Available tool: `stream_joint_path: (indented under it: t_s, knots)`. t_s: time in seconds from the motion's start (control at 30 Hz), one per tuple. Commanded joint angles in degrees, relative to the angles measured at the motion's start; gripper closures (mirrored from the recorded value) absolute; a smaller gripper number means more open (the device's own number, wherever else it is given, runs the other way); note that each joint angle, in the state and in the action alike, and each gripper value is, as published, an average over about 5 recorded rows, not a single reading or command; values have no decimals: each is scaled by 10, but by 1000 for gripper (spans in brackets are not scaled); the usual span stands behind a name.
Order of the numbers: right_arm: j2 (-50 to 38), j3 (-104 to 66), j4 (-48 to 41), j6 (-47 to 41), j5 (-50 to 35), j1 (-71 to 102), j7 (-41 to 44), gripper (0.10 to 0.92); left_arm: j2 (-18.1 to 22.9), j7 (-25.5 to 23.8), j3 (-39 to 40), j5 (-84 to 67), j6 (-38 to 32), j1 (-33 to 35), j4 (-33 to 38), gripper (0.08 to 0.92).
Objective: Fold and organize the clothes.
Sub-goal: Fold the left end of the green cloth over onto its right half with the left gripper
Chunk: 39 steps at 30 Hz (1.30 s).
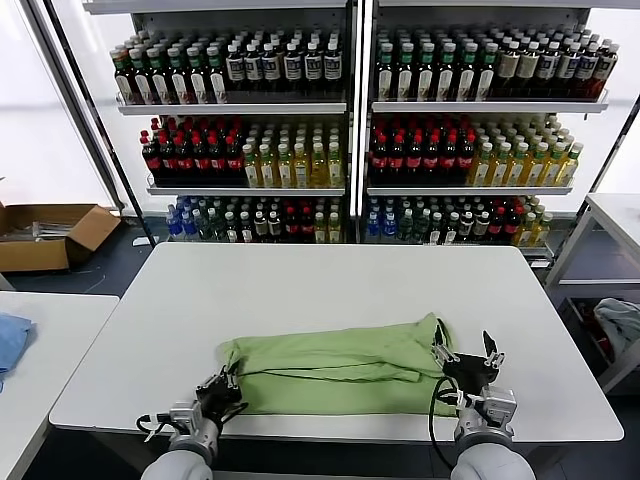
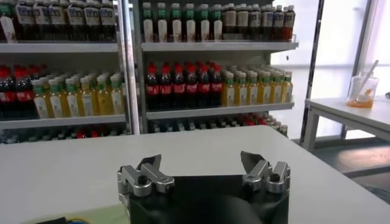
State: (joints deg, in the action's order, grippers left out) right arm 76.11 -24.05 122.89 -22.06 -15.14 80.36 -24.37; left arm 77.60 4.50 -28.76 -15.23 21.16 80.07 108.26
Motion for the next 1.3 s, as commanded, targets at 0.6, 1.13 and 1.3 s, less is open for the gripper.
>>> stream_joint_path:
  t_s: [0.6, 1.13, 1.3]
  knots:
    - [6, 2, 3, -6, 5, -3, -4, 203, -236, -16, -175, -38, 14, -17, 34, 885]
    - [7, -44, 32, 11, 5, 59, -2, 203, -67, 14, 102, 29, 65, -62, 59, 885]
    - [9, -50, 31, 13, 5, 67, -2, 203, -53, 17, 127, 34, 77, -73, 62, 885]
